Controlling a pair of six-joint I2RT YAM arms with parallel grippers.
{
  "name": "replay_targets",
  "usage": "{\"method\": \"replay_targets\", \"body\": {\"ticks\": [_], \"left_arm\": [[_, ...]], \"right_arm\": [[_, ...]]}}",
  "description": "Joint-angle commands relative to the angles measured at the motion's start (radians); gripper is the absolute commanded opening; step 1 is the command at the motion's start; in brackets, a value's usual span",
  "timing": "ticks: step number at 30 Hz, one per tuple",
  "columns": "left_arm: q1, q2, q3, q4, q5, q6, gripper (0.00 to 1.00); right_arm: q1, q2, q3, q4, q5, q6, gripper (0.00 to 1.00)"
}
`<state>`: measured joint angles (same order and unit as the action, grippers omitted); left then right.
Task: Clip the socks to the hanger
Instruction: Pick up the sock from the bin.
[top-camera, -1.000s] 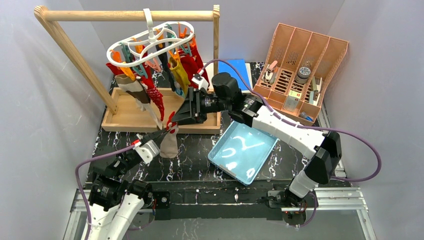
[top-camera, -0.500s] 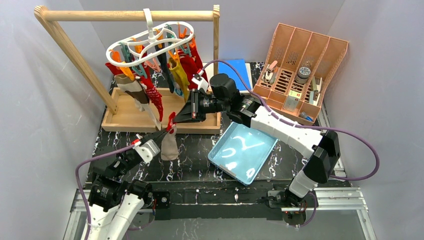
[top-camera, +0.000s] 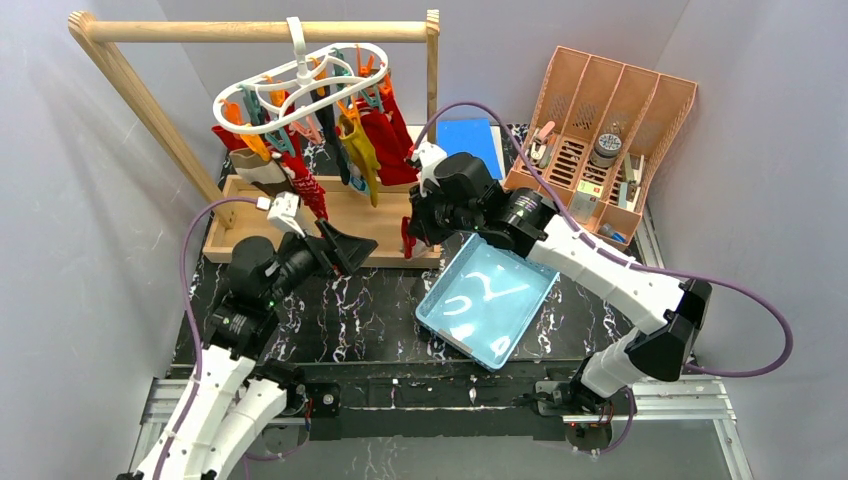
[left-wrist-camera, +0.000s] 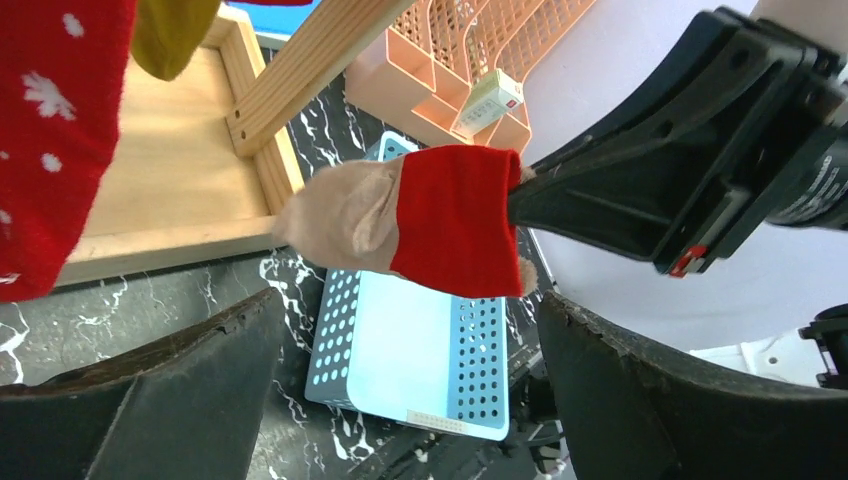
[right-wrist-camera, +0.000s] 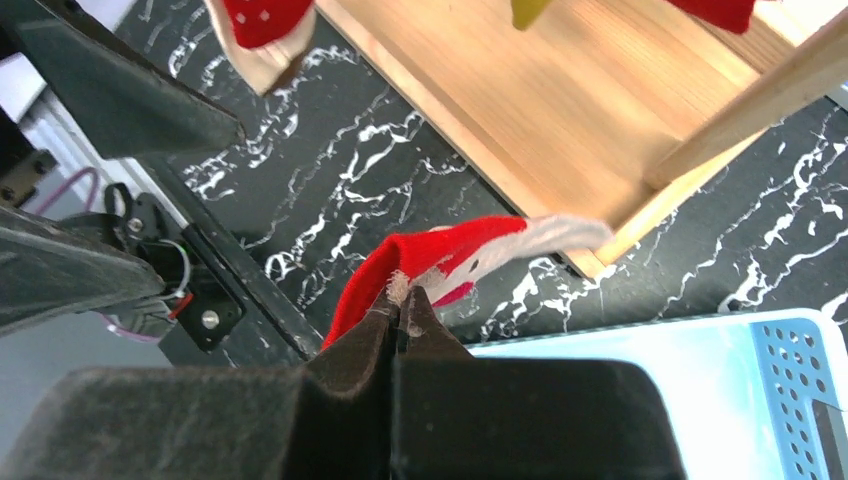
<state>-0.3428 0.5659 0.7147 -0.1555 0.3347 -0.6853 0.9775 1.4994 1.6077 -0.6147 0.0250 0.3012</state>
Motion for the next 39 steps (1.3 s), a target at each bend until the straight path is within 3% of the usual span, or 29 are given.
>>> {"method": "replay_targets", "body": {"ticks": [1, 8, 9, 14, 18, 23, 36, 39], "left_arm": [[-0.006, 0.055, 0.101, -0.018, 0.057, -0.065, 0.92], [-0.054, 0.145, 0.136, -0.079, -0.007, -0.017, 0.91], [-0.118, 0.180, 0.161, -0.096, -0.079, 0.019, 0.90], [-0.235, 0.251, 0.188, -0.138, -0.201, 0.061, 0.86], [-0.275, 0.264, 0.194, -0.144, -0.274, 0.072, 0.83], [-0.275, 0.272, 0.206, -0.182, -0.321, 0.099, 0.69], [-0.275, 0.318, 0.222, -0.190, -0.363, 0.096, 0.47], [-0.275, 0.330, 0.223, -0.194, -0.378, 0.105, 0.32]], "right_arm": [[0.007, -0.035, -0.036, 0.018, 0.044, -0.044, 0.01], [0.045, 0.010, -0.039, 0.039, 0.077, -0.053, 0.01], [0.044, 0.027, -0.030, 0.047, 0.070, -0.039, 0.01], [0.046, 0.062, 0.005, 0.058, 0.034, -0.009, 0.01], [0.051, 0.083, 0.023, 0.064, 0.022, 0.005, 0.01], [0.053, 0.086, 0.031, 0.067, 0.018, 0.011, 0.01], [0.071, 0.064, 0.023, 0.094, -0.016, 0.032, 0.01], [0.073, 0.061, 0.027, 0.094, -0.017, 0.039, 0.01]]}}
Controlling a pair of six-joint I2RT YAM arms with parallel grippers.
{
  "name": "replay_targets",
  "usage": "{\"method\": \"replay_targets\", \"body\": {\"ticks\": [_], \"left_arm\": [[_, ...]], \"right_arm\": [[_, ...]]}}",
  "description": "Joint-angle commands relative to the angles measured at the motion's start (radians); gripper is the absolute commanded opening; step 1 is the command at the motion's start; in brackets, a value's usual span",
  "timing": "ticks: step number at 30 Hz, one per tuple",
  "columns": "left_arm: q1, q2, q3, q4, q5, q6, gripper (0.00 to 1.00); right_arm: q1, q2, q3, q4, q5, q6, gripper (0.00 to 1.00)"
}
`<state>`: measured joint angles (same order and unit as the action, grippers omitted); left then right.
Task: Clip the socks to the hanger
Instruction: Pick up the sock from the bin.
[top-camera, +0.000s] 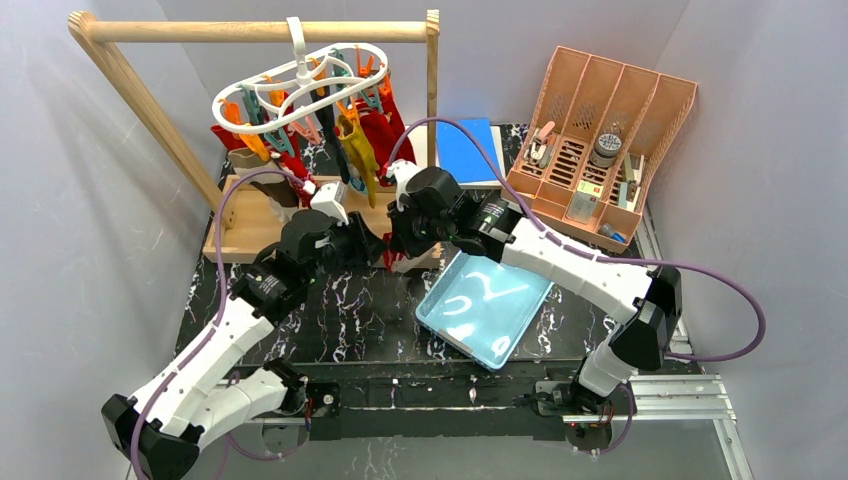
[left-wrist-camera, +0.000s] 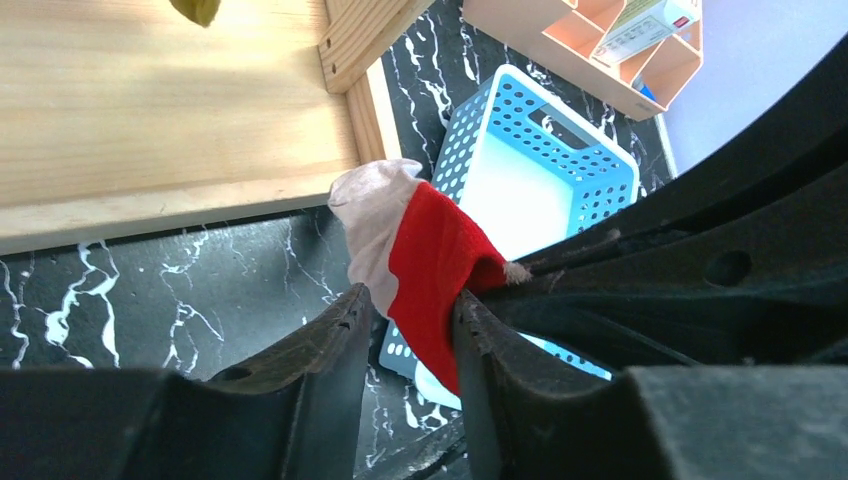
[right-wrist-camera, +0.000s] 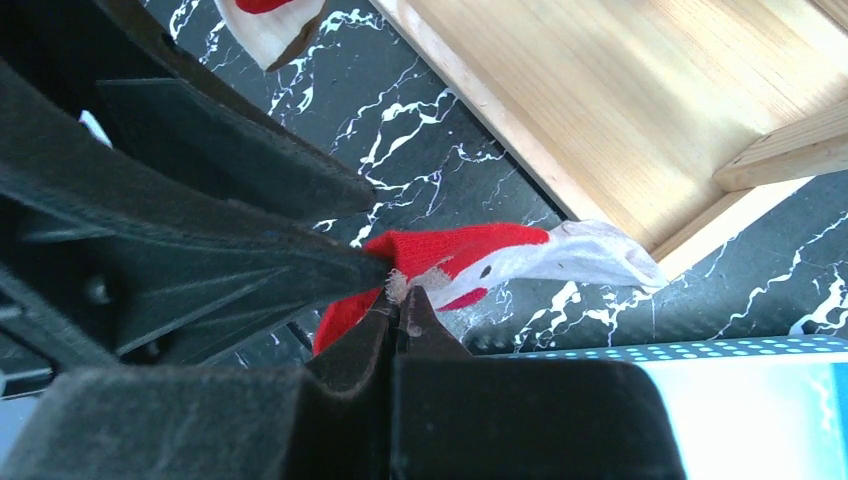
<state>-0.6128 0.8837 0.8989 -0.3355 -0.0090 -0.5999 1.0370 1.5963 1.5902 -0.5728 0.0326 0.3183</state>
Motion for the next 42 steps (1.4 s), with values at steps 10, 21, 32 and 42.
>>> {"method": "replay_targets", "body": {"ticks": [10, 21, 32, 42], "left_arm": [[-0.005, 0.012, 0.137, -0.156, -0.167, 0.083, 0.00], [-0.005, -0.028, 0.295, -0.213, -0.124, 0.133, 0.00], [-0.005, -0.086, 0.260, -0.137, -0.083, 0.136, 0.18], [-0.005, -0.165, 0.197, -0.096, -0.029, 0.205, 0.62]], "right_arm": [[0.021, -0.010, 0.158, -0.113, 0.156, 0.051, 0.01], [0.026, 0.040, 0.287, -0.216, 0.265, 0.073, 0.01], [0.028, 0.050, 0.369, -0.248, 0.177, 0.080, 0.01], [0.026, 0.065, 0.430, -0.280, 0.103, 0.080, 0.01]]}}
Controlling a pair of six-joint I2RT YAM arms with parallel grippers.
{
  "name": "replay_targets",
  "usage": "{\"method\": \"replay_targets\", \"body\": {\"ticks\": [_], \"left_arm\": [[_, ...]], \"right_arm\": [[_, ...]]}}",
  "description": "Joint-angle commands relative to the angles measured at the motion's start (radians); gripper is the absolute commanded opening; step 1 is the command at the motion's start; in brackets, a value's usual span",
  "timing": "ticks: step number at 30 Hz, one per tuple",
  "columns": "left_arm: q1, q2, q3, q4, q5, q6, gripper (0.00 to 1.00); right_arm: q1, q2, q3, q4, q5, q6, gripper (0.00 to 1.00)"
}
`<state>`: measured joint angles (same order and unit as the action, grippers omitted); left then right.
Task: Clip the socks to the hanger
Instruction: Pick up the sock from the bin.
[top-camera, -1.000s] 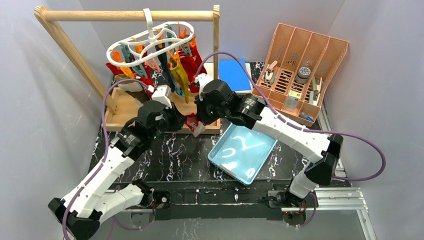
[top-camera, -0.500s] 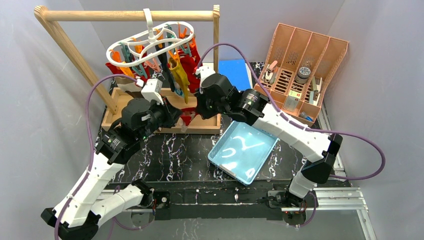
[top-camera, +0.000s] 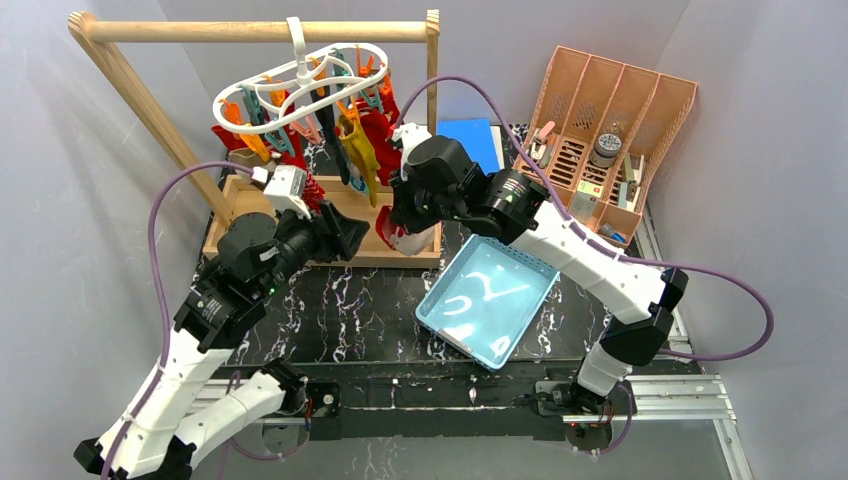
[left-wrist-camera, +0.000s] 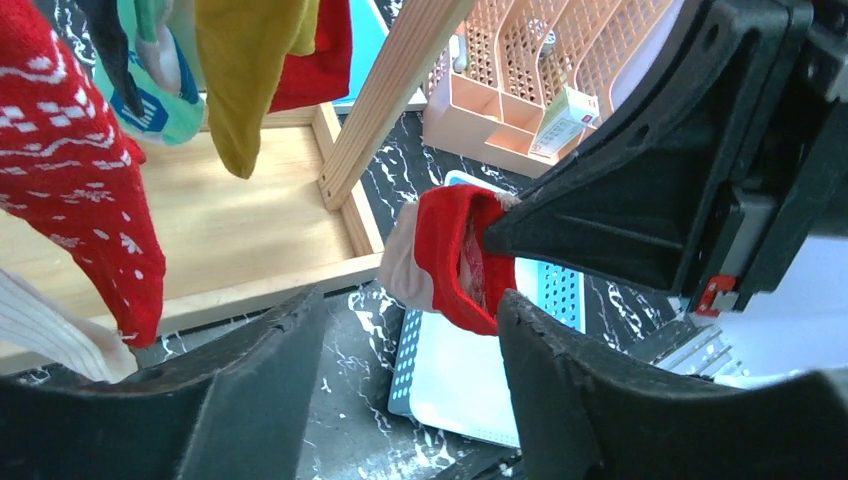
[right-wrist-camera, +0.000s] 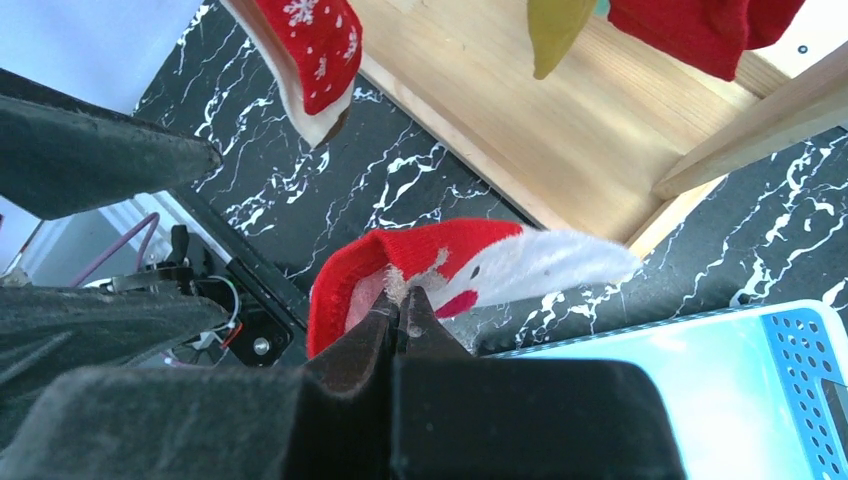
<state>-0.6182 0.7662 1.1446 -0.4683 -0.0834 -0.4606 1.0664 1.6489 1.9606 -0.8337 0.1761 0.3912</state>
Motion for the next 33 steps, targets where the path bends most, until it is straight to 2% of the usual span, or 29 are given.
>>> {"method": "replay_targets", "body": {"ticks": [1, 4, 6, 9, 12, 19, 26, 33], "left_arm": [[0.000, -0.071, -0.077, 0.065, 0.074, 0.099, 0.66], [0.000, -0.169, -0.201, 0.194, 0.225, 0.262, 0.76], [0.000, -0.267, -0.310, 0.348, 0.308, 0.354, 0.80], [0.000, -0.388, -0.462, 0.519, 0.360, 0.491, 0.83], [0.000, -0.399, -0.483, 0.545, 0.365, 0.581, 0.82], [0.000, -0.269, -0.449, 0.565, 0.461, 0.603, 0.70], [0.000, -0.279, -0.469, 0.621, 0.390, 0.622, 0.64], [0.000, -0.281, -0.477, 0.611, 0.381, 0.636, 0.50]], "right_arm": [[-0.004, 0.014, 0.068, -0.025, -0.048, 0.008, 0.01], [-0.004, 0.031, 0.115, -0.052, -0.087, 0.006, 0.01], [-0.004, 0.043, 0.145, -0.075, -0.115, 0.003, 0.01], [-0.005, 0.056, 0.177, -0.105, -0.150, -0.003, 0.01], [-0.005, 0.054, 0.180, -0.116, -0.164, 0.002, 0.01], [-0.009, 0.034, 0.142, -0.061, -0.190, 0.043, 0.01], [-0.010, 0.035, 0.116, -0.010, -0.234, 0.078, 0.01], [-0.012, 0.030, 0.090, 0.018, -0.251, 0.099, 0.01]]}}
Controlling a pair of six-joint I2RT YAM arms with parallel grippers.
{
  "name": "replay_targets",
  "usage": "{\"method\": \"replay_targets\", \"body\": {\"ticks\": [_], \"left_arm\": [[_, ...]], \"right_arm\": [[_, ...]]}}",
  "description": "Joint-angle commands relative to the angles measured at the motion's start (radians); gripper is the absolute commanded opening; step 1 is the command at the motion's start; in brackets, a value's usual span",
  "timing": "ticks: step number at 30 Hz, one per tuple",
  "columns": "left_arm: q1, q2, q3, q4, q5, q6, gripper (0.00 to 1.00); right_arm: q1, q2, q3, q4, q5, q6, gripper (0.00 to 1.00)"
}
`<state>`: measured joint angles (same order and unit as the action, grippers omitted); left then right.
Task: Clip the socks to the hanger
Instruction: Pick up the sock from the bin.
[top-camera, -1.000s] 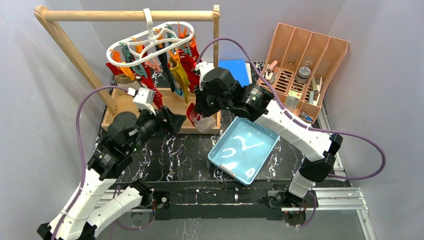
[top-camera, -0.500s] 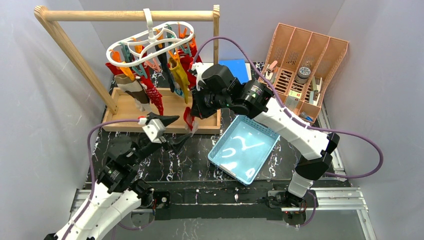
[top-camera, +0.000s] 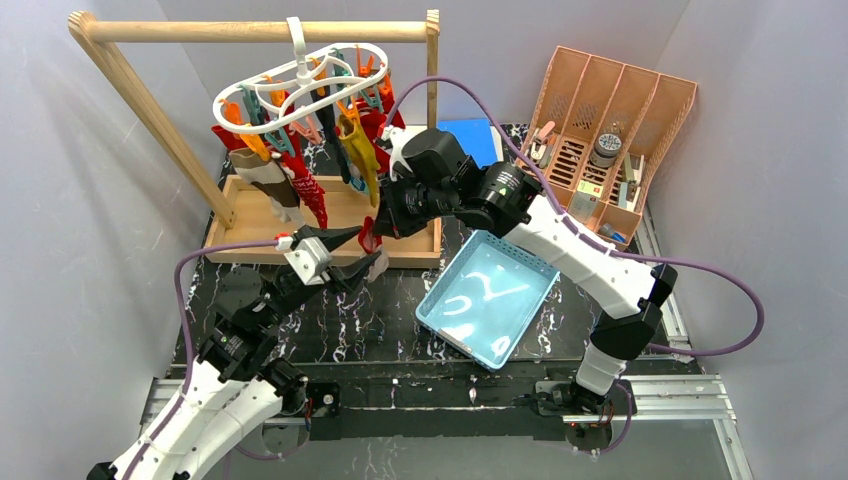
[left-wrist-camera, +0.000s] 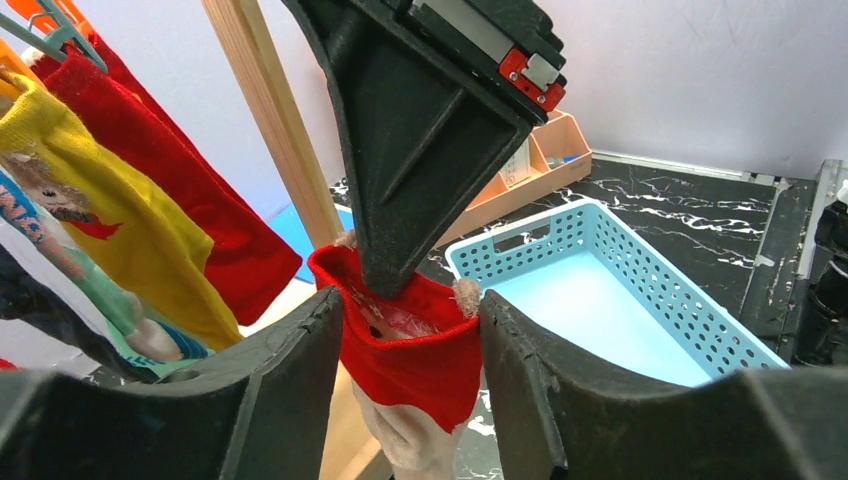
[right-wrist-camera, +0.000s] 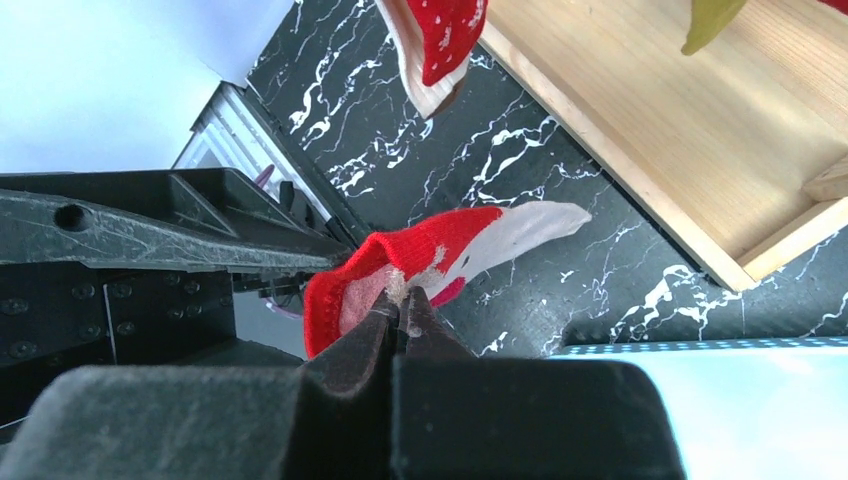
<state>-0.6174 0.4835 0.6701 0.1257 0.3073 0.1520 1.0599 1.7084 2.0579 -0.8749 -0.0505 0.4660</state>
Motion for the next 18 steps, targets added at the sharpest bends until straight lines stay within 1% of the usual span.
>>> {"method": "replay_targets", "body": {"ticks": [1, 2, 8, 10, 12, 14, 16, 18], "left_arm": [[-0.001, 0.005, -0.003, 0.012, -0.009, 0.025, 0.50], [-0.001, 0.008, -0.003, 0.003, -0.010, 0.027, 0.51], [-0.001, -0.023, -0.007, -0.054, -0.029, 0.040, 0.65], [-0.001, -0.042, -0.011, -0.070, -0.050, 0.046, 0.69], [-0.001, -0.057, -0.018, -0.076, -0.067, 0.047, 0.70], [-0.001, -0.064, -0.020, -0.075, -0.075, 0.046, 0.67], [-0.001, -0.061, -0.016, -0.074, -0.076, 0.046, 0.58], [-0.001, -0.054, -0.012, -0.072, -0.074, 0.049, 0.46]], "right_arm": [[-0.006, -0.030, -0.007, 0.062, -0.025, 0.027, 0.01], [-0.006, -0.031, -0.007, 0.065, -0.025, 0.030, 0.01], [-0.009, -0.041, -0.008, 0.084, -0.012, 0.044, 0.01], [-0.011, -0.045, -0.009, 0.091, -0.011, 0.050, 0.01], [-0.011, -0.046, -0.012, 0.098, -0.017, 0.055, 0.01], [-0.011, -0.044, -0.013, 0.101, -0.025, 0.060, 0.01], [-0.012, -0.043, -0.016, 0.104, -0.033, 0.064, 0.01], [-0.011, -0.043, -0.018, 0.108, -0.038, 0.068, 0.01]]}}
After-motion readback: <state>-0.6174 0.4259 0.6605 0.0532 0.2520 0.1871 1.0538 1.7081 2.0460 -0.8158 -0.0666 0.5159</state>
